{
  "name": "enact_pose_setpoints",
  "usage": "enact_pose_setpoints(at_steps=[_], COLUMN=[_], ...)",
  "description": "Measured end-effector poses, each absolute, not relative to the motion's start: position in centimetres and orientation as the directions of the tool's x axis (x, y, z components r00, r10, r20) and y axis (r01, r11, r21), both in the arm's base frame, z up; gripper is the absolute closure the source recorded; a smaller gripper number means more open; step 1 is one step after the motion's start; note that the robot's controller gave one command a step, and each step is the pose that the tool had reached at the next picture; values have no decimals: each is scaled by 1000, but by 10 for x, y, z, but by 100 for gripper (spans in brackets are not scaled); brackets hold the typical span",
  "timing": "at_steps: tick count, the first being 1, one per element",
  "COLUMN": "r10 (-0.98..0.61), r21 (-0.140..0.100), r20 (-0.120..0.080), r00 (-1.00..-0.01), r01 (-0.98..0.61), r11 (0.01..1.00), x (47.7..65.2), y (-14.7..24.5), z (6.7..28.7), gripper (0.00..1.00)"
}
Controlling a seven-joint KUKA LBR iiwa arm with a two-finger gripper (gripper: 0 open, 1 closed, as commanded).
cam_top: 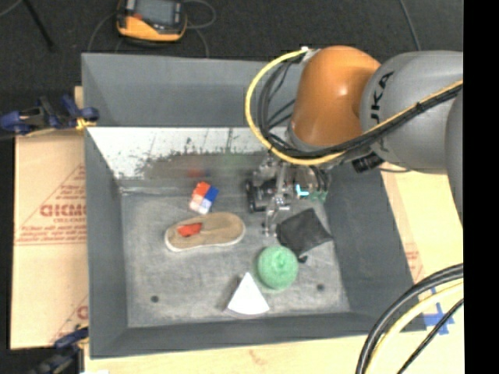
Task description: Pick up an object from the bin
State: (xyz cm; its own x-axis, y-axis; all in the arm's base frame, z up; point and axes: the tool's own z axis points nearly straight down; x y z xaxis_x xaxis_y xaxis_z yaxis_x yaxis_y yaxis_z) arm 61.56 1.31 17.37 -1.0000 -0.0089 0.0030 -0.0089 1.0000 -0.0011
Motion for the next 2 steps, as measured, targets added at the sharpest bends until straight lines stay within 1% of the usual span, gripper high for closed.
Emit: enact_pose_setpoints(at_steps=[1,2], r10=[-9,66], r21=[-1,2], r20=[-5,-9], r00=[-1000,-998], r01=[-9,66], r11=[1000,998], x=[617,614], y=[13,50], z=[178,107], gripper=[0,0])
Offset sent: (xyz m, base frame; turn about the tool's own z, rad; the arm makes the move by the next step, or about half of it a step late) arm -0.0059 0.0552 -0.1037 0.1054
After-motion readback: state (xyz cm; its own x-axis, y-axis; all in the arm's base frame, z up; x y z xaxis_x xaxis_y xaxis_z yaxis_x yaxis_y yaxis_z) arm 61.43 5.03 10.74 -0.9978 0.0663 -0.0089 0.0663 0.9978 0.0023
